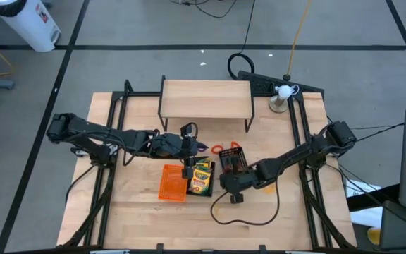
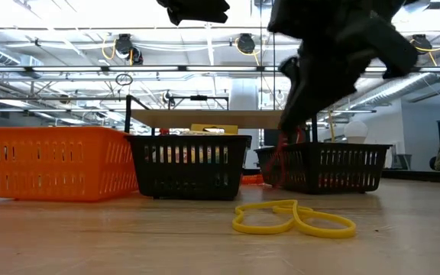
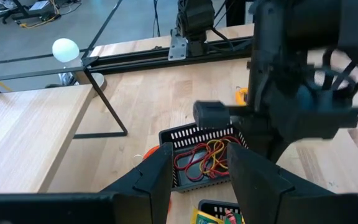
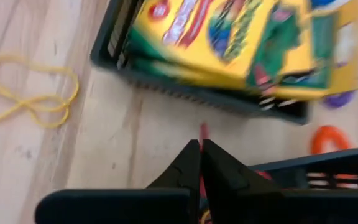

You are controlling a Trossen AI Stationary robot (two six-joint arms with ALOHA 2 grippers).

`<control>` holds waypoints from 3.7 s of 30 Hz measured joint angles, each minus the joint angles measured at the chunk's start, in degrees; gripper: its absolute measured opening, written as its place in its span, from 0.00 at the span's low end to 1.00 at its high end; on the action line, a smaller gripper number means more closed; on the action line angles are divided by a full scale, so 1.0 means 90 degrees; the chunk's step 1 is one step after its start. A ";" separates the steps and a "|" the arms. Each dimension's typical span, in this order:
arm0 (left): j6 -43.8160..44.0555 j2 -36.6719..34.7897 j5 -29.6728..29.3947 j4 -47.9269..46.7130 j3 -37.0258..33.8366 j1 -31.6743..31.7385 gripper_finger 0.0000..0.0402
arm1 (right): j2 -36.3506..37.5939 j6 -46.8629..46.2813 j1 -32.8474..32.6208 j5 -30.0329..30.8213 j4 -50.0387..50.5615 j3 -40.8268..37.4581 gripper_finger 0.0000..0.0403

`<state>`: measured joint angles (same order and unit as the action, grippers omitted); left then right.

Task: Pick & Place Office Desk Supplies
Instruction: Adjust the red rubber band in the right black bin, then put the blue keychain into the orange bin

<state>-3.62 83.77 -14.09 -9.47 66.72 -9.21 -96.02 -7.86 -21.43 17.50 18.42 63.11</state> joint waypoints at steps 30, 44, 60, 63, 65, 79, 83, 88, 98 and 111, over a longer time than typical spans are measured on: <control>0.0193 0.0000 0.0005 0.0007 0.0000 0.0000 0.38 | 0.1782 -0.0401 -0.0172 0.1359 0.1317 0.0000 0.08; 0.0115 0.0002 0.0002 0.0139 0.0000 0.0102 0.38 | 0.1782 -0.0780 -0.0167 0.1093 0.1404 0.0000 0.36; 0.0242 -0.0015 -0.0654 -0.1822 0.0000 0.0713 0.38 | 0.2116 0.0219 0.0060 0.2231 0.1041 -0.0600 0.33; 0.0424 -0.0016 -0.0124 -0.2393 0.0000 0.1103 0.38 | 0.2488 0.0380 0.0513 0.1494 0.0027 -0.1301 0.33; 0.0632 -0.0017 0.0356 -0.2893 0.0000 0.1347 0.38 | 0.2721 0.0559 0.0754 0.0782 -0.1011 -0.1825 0.33; 0.2631 -0.0027 0.1431 -0.4205 -0.0685 0.1687 0.38 | 0.3064 0.1516 0.1392 -0.1536 -0.4103 -0.3247 0.32; 0.3134 -0.0027 0.1461 -0.3436 -0.1355 0.1685 0.38 | 0.3066 0.1669 0.1382 -0.1807 -0.4206 -0.3247 0.32; 0.3811 -0.0027 0.1230 -0.3021 -0.1849 0.1862 0.38 | 0.3066 0.1635 0.1385 -0.1798 -0.4207 -0.3247 0.32; 0.4978 -0.0027 0.0845 -0.2407 -0.2449 0.1945 0.38 | 0.3066 0.1623 0.1382 -0.1798 -0.4207 -0.3247 0.32; 0.5542 -0.0022 0.0724 -0.2110 -0.2833 0.1945 0.38 | 0.3064 0.1595 0.1370 -0.1798 -0.4205 -0.3247 0.32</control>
<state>46.26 83.57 -7.57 -28.47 41.22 8.29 -68.45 6.49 -9.10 1.32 -19.42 33.89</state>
